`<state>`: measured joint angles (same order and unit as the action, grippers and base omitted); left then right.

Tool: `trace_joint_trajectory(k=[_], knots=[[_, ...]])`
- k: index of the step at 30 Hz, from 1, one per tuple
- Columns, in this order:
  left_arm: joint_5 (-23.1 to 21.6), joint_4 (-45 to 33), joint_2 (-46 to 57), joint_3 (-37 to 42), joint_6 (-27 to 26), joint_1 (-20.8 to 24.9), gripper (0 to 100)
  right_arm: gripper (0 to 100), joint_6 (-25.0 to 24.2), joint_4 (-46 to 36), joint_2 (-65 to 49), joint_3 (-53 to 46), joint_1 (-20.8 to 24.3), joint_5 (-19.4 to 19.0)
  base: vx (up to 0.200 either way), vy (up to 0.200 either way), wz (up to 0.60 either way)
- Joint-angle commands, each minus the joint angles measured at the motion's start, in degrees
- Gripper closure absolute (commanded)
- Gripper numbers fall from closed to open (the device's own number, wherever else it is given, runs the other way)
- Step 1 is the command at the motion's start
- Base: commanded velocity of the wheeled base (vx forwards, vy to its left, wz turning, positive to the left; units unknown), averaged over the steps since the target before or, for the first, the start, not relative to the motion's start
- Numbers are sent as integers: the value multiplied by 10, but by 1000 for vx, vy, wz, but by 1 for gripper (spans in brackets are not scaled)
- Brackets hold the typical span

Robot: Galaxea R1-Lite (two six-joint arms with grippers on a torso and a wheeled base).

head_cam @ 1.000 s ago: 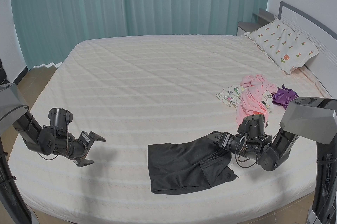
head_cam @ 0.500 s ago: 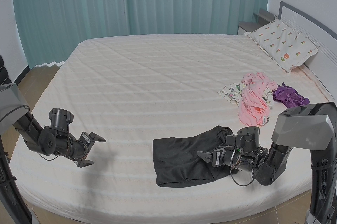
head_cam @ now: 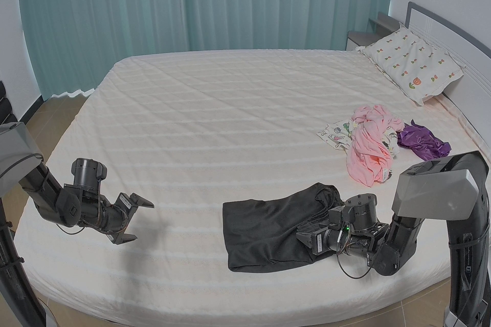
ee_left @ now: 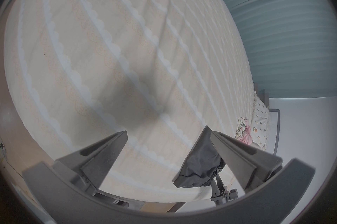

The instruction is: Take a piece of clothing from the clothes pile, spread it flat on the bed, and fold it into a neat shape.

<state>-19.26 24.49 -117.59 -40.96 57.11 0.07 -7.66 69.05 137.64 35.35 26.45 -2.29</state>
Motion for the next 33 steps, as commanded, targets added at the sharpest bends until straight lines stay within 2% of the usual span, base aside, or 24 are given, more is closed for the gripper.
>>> trace_joint_trajectory(k=[1, 4, 13, 17, 18, 22, 29, 30, 33], knots=[[0, 0, -1, 0, 0, 0, 0, 100, 0, -1, 6, -2, 0, 1, 0, 0, 0], [0, 0, -1, 0, 0, 0, 0, 100, 5, -1, -7, -24, -8, 23, 0, 0, 0], [0, 0, -1, 0, 0, 0, 0, 100, 13, -2, -59, -96, -46, 24, 0, 0, 0], [-1, 0, -1, 0, 0, -1, 0, 100, 35, -4, -82, -131, -78, 23, 0, 0, 0], [-1, 0, -1, -1, 0, 0, 0, 100, 53, -4, -81, -146, -101, 23, 0, 0, 0], [-1, 0, -1, 0, 0, 0, 0, 100, 66, -3, -63, -143, -135, 22, 0, 0, 0], [-1, 0, -1, 0, 0, 0, 0, 100, 68, -4, -42, -146, -136, 19, 0, 0, 0], [-1, 0, -1, 0, 0, 0, 0, 0, 68, -4, -42, -146, -136, 19, 0, 0, 0], [-1, 0, -1, 0, -1, 0, 0, 0, 68, -12, -48, -153, -133, 19, 0, 0, 0]])
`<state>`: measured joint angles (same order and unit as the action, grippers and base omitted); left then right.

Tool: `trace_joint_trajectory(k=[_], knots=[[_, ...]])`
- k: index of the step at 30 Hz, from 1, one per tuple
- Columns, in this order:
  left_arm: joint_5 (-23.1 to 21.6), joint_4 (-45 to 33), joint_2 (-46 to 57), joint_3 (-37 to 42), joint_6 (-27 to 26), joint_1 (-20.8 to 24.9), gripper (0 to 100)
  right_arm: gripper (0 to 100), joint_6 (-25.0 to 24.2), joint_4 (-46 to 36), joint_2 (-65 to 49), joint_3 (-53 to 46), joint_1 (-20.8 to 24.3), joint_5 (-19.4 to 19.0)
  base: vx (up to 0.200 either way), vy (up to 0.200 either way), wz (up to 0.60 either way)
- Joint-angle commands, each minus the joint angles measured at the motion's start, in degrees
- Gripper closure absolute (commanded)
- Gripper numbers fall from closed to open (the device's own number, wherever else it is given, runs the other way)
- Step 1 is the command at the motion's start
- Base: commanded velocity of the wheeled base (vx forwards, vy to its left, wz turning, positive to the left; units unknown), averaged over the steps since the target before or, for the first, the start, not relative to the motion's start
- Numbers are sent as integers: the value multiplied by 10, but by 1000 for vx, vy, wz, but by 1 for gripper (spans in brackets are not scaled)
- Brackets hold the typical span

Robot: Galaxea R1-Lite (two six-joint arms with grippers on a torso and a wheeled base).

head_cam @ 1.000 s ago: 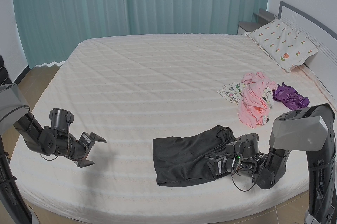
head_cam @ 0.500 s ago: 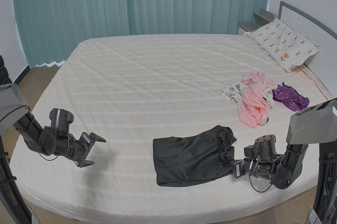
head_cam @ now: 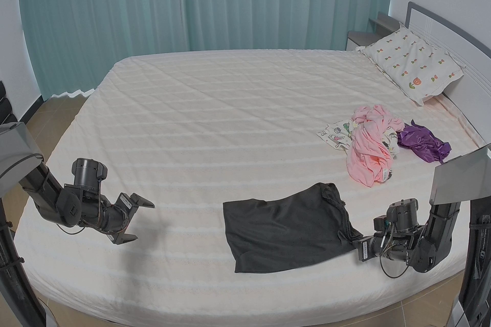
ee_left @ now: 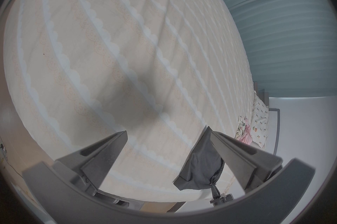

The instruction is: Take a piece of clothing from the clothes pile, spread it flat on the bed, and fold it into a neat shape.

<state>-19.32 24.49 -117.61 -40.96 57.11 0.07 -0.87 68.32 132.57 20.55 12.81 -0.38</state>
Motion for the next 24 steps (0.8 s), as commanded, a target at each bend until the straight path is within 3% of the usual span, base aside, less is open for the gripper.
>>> trace_joint_trajectory(k=[1, 8, 15, 20, 24], knots=[[0, 0, -1, 0, 0, 0, 0, 0, 0, -13, -2, -8, 5, -1, 0, 0, 0], [0, 0, -1, -1, 0, 0, 0, 0, -10, -22, -59, 19, -21, -5, 0, 0, 0], [0, 0, -2, -1, -1, 0, 0, 0, -102, -27, -72, 93, -30, -34, 0, 0, 0], [1, 0, -2, -1, 0, 0, 0, 0, -192, -30, 19, 213, -2, -38, 0, 0, 0], [1, 0, -2, -1, 0, 0, 0, 0, -217, -49, 100, 302, 13, -33, 0, 0, 0]])
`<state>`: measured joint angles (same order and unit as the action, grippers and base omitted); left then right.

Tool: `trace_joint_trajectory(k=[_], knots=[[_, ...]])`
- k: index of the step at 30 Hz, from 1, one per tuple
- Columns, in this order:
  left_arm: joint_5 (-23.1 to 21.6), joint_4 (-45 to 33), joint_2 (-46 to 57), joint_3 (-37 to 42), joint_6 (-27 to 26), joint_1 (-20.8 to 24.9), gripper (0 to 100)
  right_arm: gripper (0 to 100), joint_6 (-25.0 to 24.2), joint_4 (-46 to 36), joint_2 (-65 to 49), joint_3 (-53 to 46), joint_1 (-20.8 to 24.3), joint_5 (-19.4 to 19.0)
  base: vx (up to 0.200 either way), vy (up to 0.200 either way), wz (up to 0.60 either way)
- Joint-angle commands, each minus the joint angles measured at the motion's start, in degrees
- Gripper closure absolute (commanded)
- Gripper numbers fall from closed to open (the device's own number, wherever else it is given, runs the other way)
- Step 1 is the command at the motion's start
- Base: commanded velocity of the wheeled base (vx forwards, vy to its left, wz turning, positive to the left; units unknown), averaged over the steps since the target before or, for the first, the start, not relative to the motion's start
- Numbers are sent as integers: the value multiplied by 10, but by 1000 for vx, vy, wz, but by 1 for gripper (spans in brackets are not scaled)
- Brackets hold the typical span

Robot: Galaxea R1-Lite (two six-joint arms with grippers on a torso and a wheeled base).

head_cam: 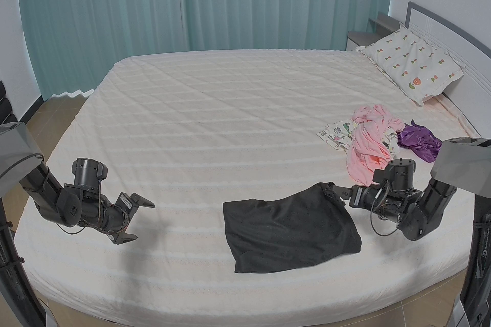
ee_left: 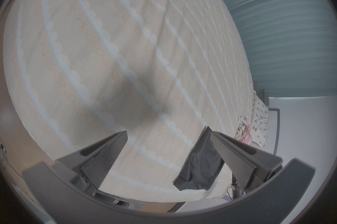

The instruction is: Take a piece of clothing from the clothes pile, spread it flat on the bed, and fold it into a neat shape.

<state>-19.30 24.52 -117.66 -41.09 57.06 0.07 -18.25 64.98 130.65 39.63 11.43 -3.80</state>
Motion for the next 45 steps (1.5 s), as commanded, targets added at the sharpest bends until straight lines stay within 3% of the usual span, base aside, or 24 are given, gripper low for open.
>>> trace_joint_trajectory(k=[1, 3, 7, 11, 12, 19, 28, 41, 42, 45], knots=[[0, 0, -1, 0, 0, 0, 0, 0, -46, -23, 126, 126, 27, 1, 0, 0, 0], [0, 0, -1, 0, 0, 0, 0, 0, -48, -27, 131, 135, 27, 1, 0, 0, 0], [1, 0, -1, 0, 0, 0, 0, 0, -103, -49, 155, 193, 25, -9, 0, 0, 0], [2, 0, -1, 1, 0, 1, 0, 0, -113, -59, 176, 221, 25, -12, 0, 0, 0], [5, 0, -1, 1, 0, 1, 0, 100, -113, -59, 176, 221, 25, -12, 0, 0, 0], [18, 0, -5, 1, 1, 7, 0, 100, -138, -60, 187, 244, 10, -4, 0, 0, 0], [18, 0, -5, 1, 1, 8, 0, 100, -215, -64, 188, 266, -25, -3, 0, 0, 0], [18, 1, -5, 1, 1, 8, 0, 100, -248, -66, 196, 279, -34, -10, 0, 0, 0], [18, 0, -6, 1, 1, 8, 0, 0, -248, -66, 196, 280, -34, -11, 0, 0, 0], [18, 0, -5, 1, 1, 8, 0, 0, -250, -67, 195, 280, -37, -12, 0, 0, 0]])
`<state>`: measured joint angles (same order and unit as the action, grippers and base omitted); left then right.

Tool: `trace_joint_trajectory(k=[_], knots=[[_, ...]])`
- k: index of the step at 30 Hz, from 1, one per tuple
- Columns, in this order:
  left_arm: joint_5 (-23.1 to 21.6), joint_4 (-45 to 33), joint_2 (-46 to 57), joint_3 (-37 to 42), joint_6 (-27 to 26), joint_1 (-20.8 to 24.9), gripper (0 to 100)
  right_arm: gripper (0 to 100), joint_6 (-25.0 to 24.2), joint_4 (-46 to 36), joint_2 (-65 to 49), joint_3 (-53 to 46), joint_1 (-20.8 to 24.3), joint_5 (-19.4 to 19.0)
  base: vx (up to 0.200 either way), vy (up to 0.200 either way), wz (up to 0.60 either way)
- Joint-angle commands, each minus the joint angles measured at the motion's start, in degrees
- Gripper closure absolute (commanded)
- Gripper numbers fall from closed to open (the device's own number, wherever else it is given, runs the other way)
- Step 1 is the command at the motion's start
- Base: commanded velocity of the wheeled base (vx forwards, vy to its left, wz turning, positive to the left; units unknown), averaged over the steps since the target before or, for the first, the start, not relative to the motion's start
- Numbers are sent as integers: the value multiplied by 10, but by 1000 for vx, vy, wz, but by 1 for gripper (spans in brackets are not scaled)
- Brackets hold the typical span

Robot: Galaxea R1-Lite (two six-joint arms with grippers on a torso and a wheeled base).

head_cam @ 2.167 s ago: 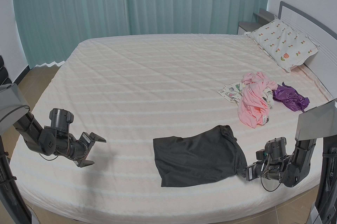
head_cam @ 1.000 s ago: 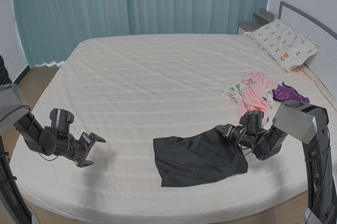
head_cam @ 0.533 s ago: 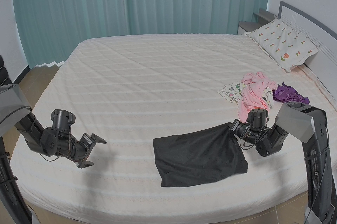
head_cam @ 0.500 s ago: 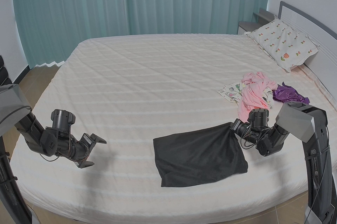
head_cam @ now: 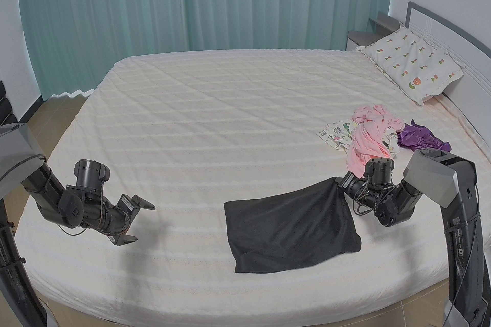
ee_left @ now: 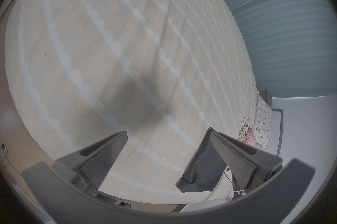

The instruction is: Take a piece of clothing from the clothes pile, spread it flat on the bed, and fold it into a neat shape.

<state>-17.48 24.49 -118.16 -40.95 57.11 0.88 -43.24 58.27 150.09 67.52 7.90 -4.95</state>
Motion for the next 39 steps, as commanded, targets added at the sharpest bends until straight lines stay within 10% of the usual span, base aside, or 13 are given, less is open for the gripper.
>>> trace_joint_trajectory(k=[1, 7, 17, 32, 33, 39], knots=[[0, 0, 0, 0, 0, 0, 0, 0, -2, 1, -2, -2, -8, -1, 0, 0, 0], [0, 0, 0, 0, -1, 0, 0, 0, 0, 10, -52, -78, -21, -15, 0, 0, 0], [3, 0, -3, -1, -1, 2, 0, 0, 162, 39, -115, -276, -74, -220, -120, 0, 0], [3, 0, -5, 1, -23, 2, 0, 0, 169, 35, -102, -284, -64, -228, 0, 0, 0], [3, 0, -5, 1, -23, 2, 0, 100, 170, 34, -99, -284, -60, -227, 0, 0, 0], [3, 0, -5, 0, -23, 1, 0, 100, 204, 32, -96, -301, -54, -225, 0, 0, 0]])
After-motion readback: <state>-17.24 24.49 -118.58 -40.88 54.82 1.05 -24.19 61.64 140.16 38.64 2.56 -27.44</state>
